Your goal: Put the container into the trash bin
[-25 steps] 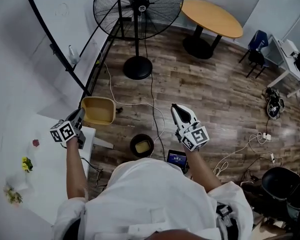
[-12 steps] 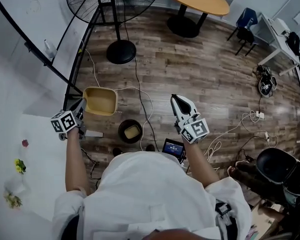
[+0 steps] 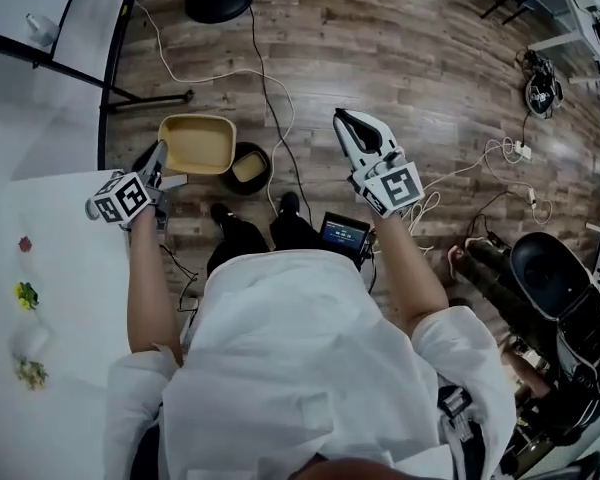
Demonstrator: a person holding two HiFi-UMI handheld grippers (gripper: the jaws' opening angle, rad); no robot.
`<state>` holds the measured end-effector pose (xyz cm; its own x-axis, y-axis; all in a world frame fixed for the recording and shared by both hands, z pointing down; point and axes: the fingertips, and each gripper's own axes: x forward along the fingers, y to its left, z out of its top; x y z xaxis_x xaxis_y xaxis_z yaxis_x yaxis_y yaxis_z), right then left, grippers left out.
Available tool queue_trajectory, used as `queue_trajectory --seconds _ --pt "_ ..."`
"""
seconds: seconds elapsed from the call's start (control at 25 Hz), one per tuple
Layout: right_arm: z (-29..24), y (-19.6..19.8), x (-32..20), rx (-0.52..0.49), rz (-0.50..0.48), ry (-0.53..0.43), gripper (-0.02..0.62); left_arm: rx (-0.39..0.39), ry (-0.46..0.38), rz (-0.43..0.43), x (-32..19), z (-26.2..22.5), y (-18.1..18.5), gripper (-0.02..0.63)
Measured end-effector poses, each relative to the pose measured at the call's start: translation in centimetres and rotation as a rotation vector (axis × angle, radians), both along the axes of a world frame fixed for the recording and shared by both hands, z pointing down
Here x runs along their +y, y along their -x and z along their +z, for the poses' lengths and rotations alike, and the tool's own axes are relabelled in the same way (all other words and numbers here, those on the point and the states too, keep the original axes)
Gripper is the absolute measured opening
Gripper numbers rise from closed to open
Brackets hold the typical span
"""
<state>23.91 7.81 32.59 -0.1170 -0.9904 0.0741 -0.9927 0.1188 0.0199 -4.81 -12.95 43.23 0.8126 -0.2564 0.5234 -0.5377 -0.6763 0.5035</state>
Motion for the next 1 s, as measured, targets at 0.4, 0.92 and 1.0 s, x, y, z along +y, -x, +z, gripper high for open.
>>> queue_trajectory --seconds 0.4,0.92,1.0 --pt "14.2 2.9 -1.2 -0.059 -0.098 0.179 0.041 -0.098 0.106 -0.005 4.0 15.3 0.8 0.021" --pt "30.8 7.2 -0.5 -0.151 -0.186 0.306 0.041 -0.182 0.238 -0.077 8.1 35.3 2.9 0.021" --pt "33.5 7.2 -0.3 -0.169 -0.186 0.342 0.041 -0.199 0.258 -0.114 8.3 38.3 3.5 0.021"
